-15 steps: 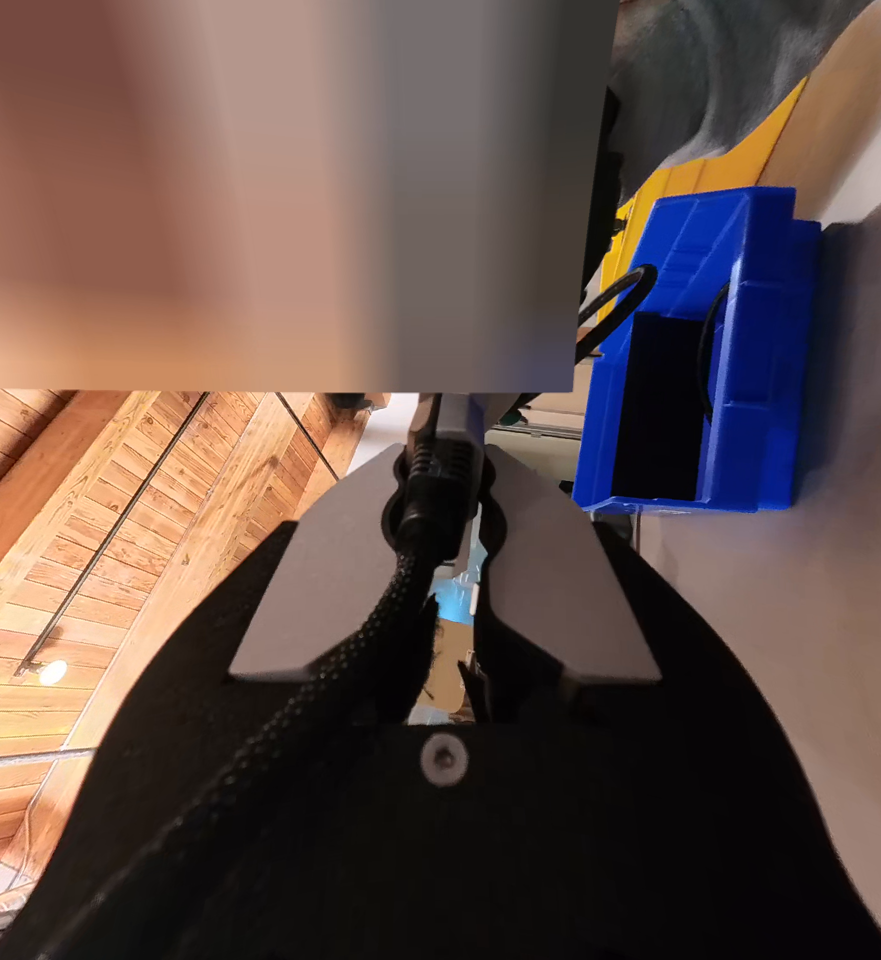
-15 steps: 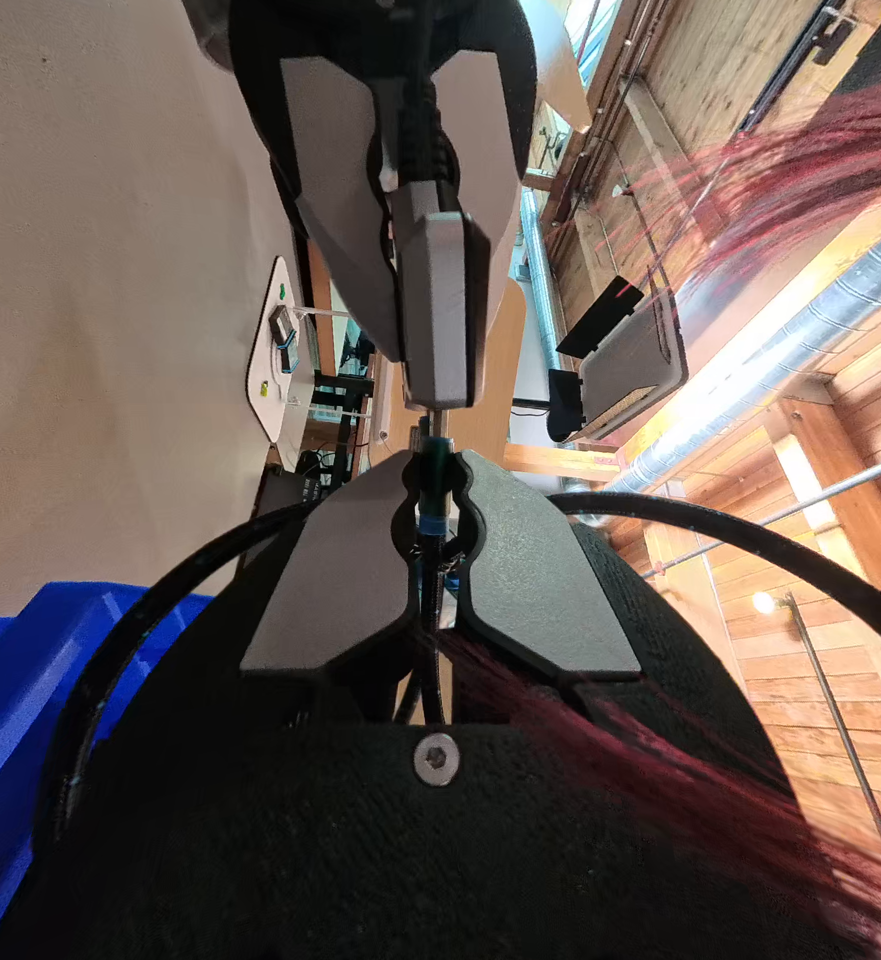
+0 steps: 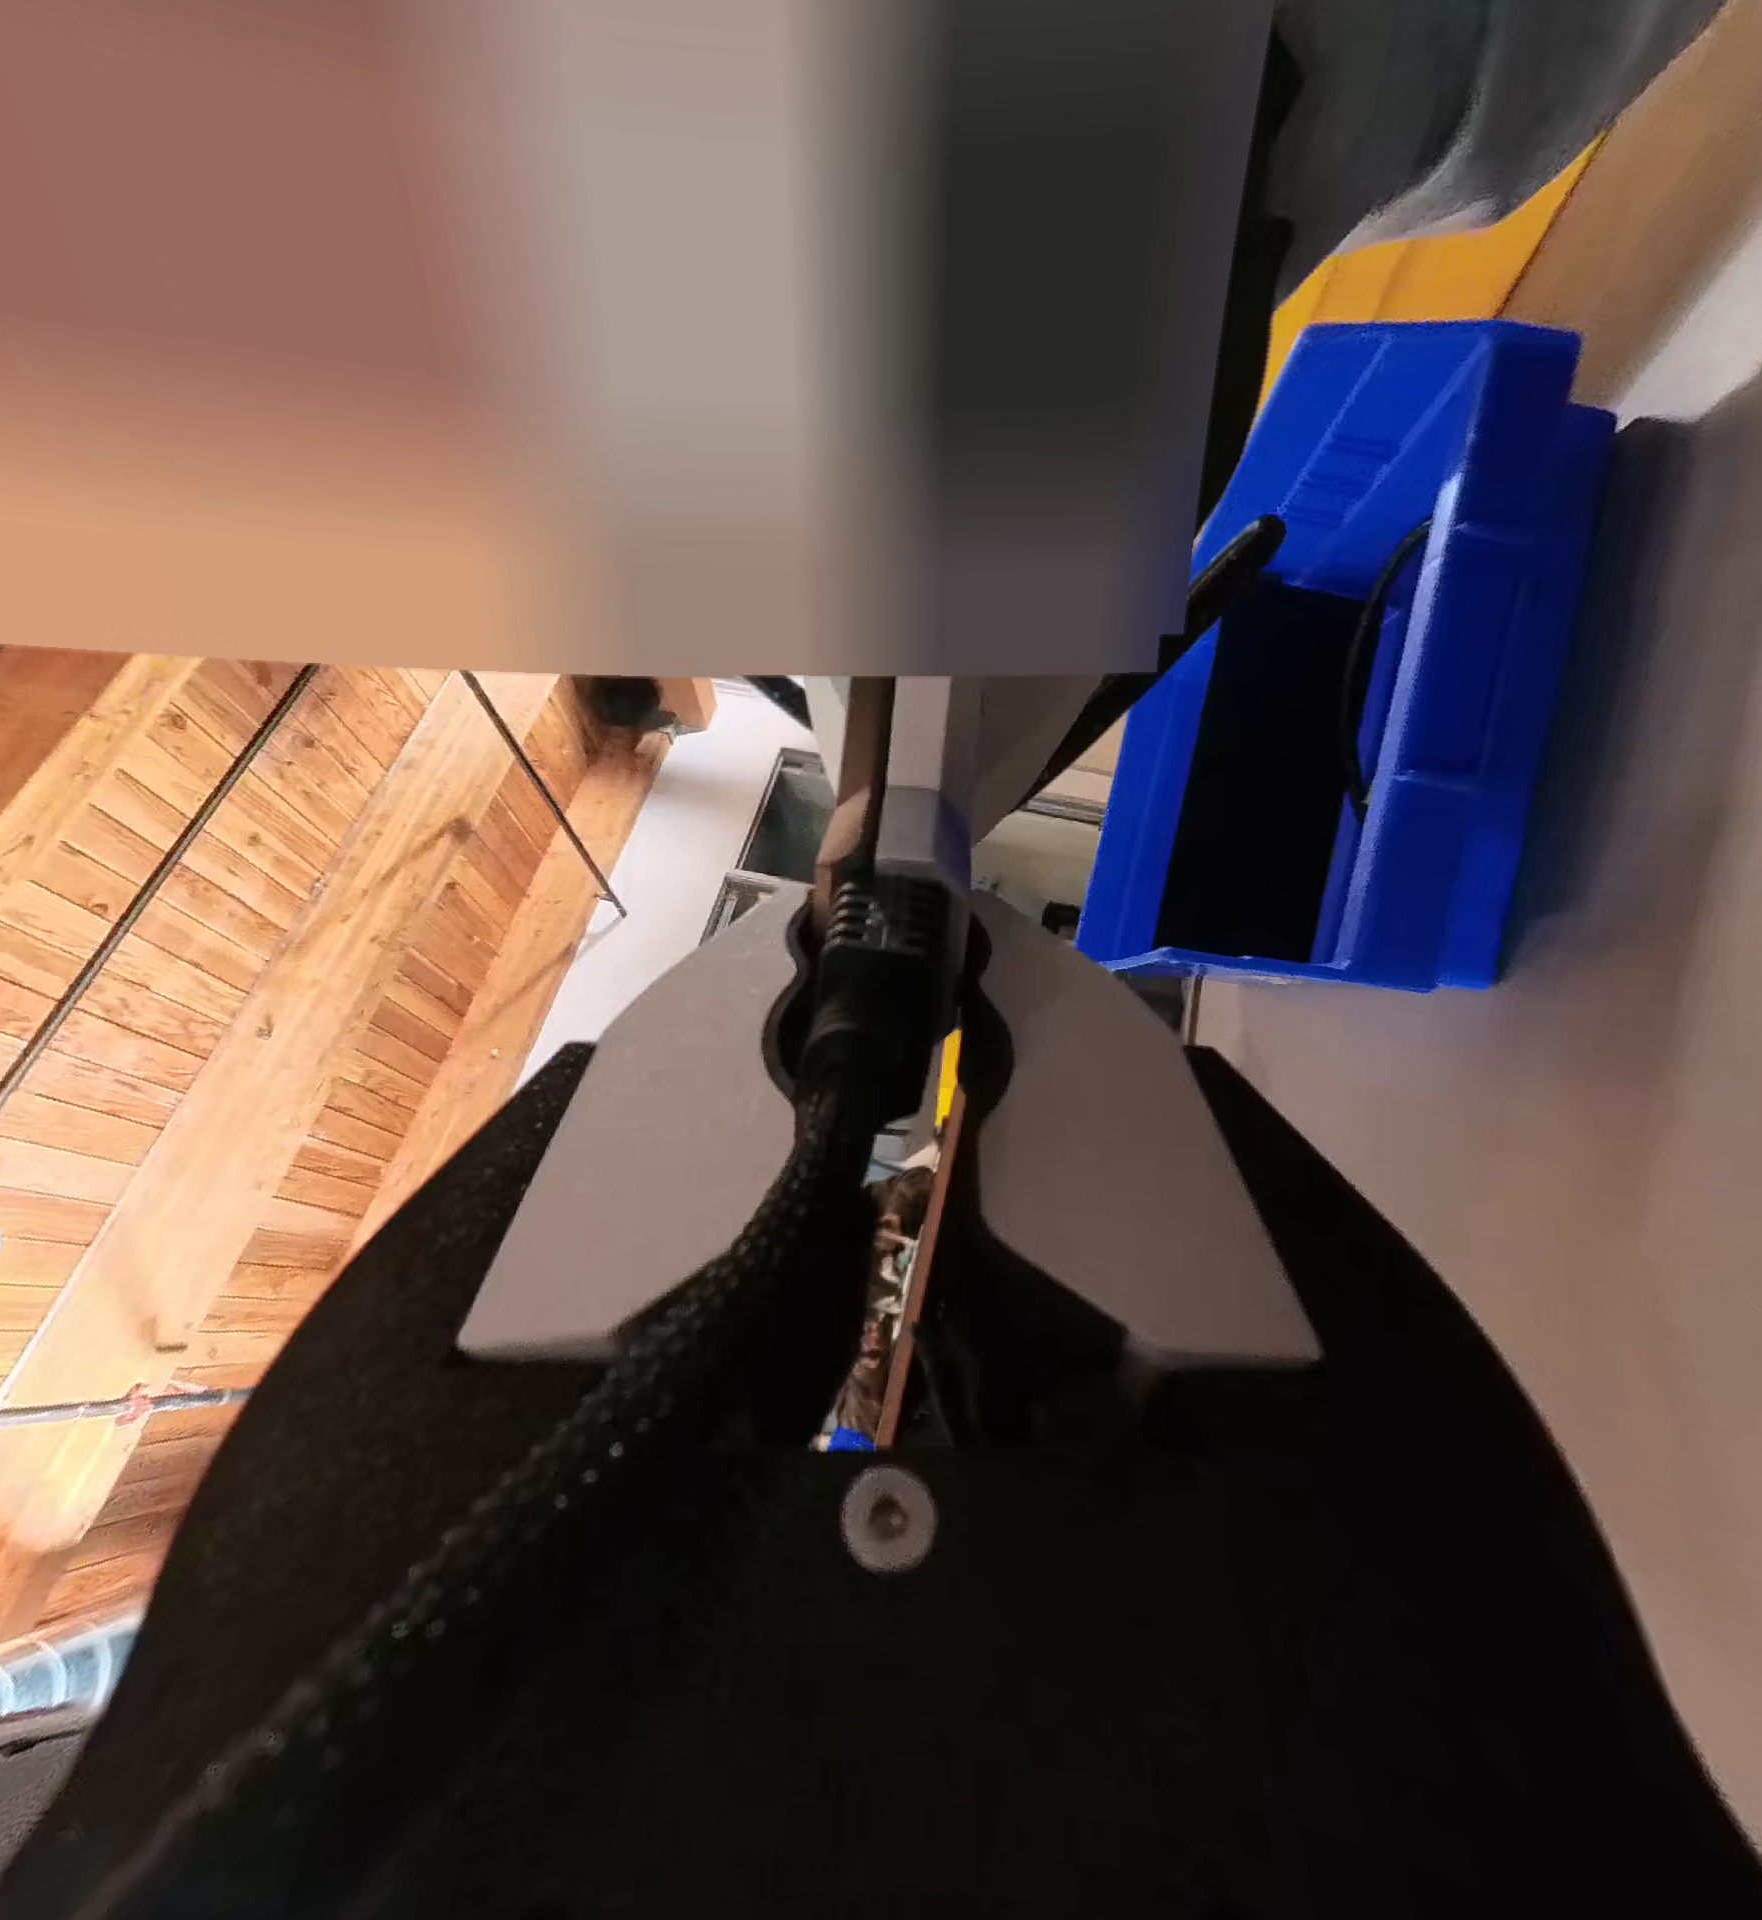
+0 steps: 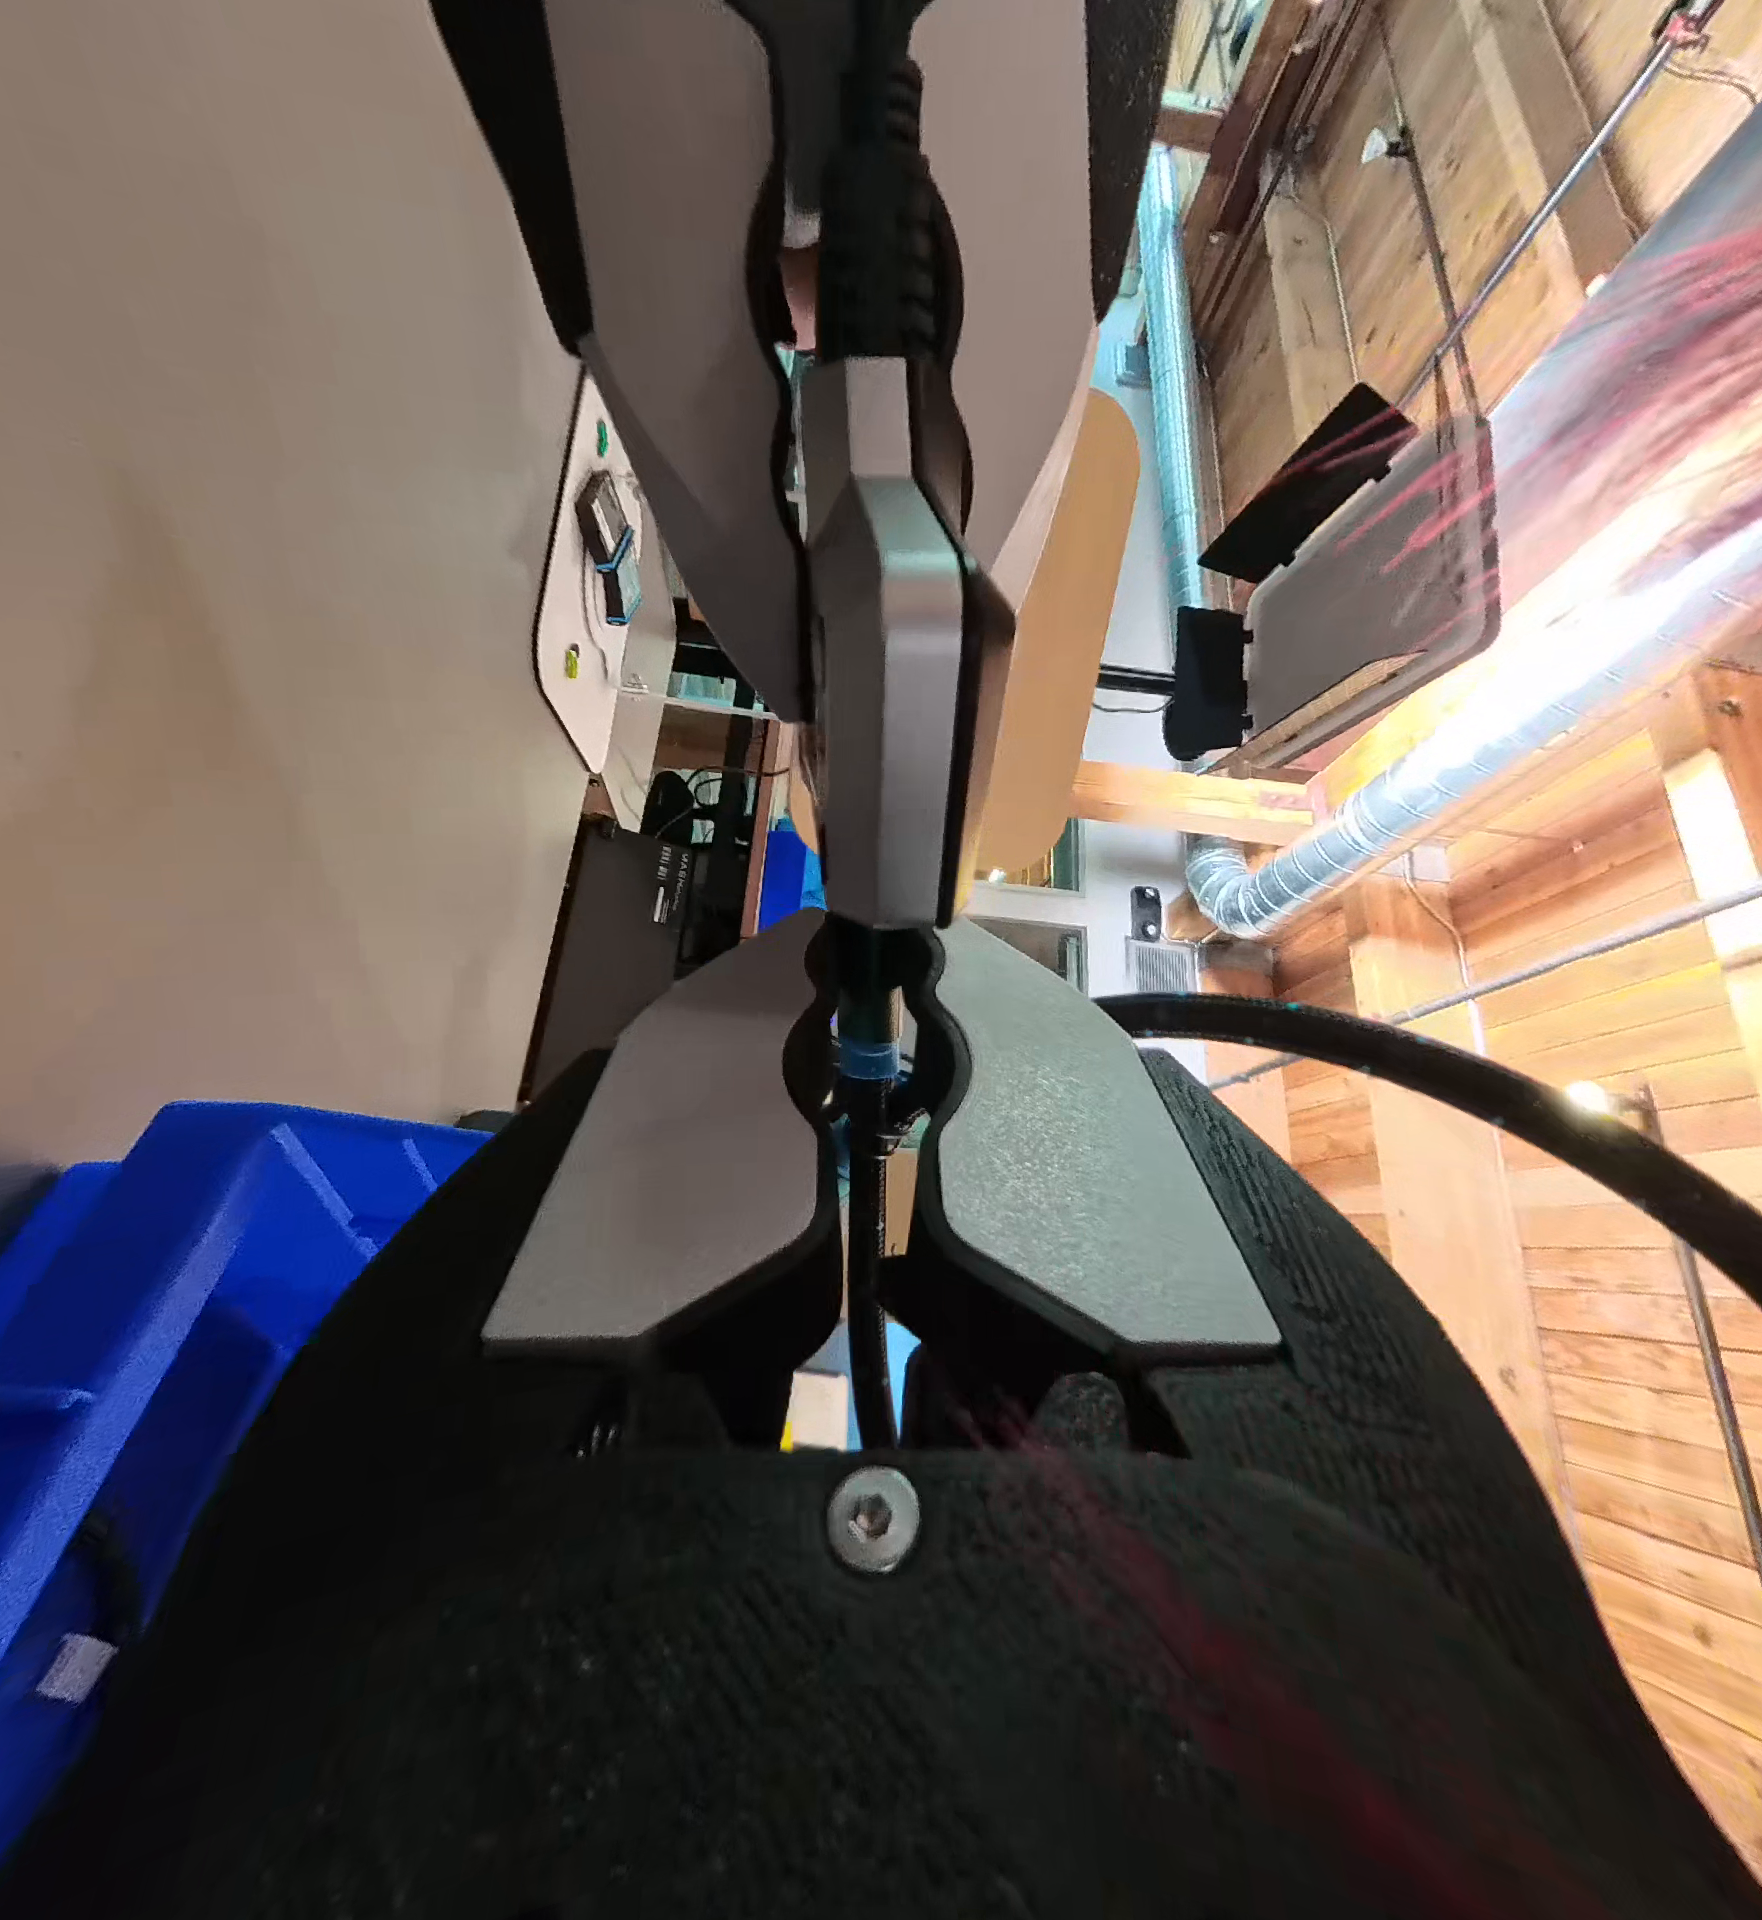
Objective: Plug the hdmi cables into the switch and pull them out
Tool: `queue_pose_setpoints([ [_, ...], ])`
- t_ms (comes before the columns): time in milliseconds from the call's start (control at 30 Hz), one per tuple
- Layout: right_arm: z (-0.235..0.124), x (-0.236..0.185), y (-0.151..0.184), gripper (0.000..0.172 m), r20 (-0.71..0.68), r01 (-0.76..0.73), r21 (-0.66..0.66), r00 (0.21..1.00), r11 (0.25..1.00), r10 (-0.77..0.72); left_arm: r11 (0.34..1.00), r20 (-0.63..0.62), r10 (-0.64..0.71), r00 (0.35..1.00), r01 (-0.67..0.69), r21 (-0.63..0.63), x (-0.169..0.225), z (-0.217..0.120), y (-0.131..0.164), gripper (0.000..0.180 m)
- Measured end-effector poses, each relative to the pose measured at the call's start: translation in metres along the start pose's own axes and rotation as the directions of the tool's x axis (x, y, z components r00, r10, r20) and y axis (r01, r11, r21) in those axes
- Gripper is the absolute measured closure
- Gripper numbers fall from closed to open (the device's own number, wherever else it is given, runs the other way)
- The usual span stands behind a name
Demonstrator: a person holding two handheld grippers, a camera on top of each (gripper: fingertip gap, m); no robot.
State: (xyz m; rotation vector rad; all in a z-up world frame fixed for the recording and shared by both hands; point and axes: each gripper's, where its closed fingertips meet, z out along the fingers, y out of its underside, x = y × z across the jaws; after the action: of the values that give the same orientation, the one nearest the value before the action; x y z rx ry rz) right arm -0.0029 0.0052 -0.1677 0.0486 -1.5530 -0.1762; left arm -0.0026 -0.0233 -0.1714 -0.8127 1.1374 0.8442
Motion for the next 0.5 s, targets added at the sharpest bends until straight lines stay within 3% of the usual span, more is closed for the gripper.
queue_pose_setpoints([
  [300, -0.009, 0.005, -0.015, 0.163, 0.050, -0.234, 0.234, 0.972, 0.944, 0.229, 0.975, -0.008, -0.169, 0.986, 0.168, 0.147, -0.007, -0.005, -0.010, 0.158],
  [500, -0.005, -0.002, -0.010, 0.163, 0.062, -0.158, 0.148, 0.987, 0.976, 0.150, 0.981, -0.033, -0.153, 0.988, 0.156, 0.119, 0.001, -0.002, -0.006, 0.159],
])
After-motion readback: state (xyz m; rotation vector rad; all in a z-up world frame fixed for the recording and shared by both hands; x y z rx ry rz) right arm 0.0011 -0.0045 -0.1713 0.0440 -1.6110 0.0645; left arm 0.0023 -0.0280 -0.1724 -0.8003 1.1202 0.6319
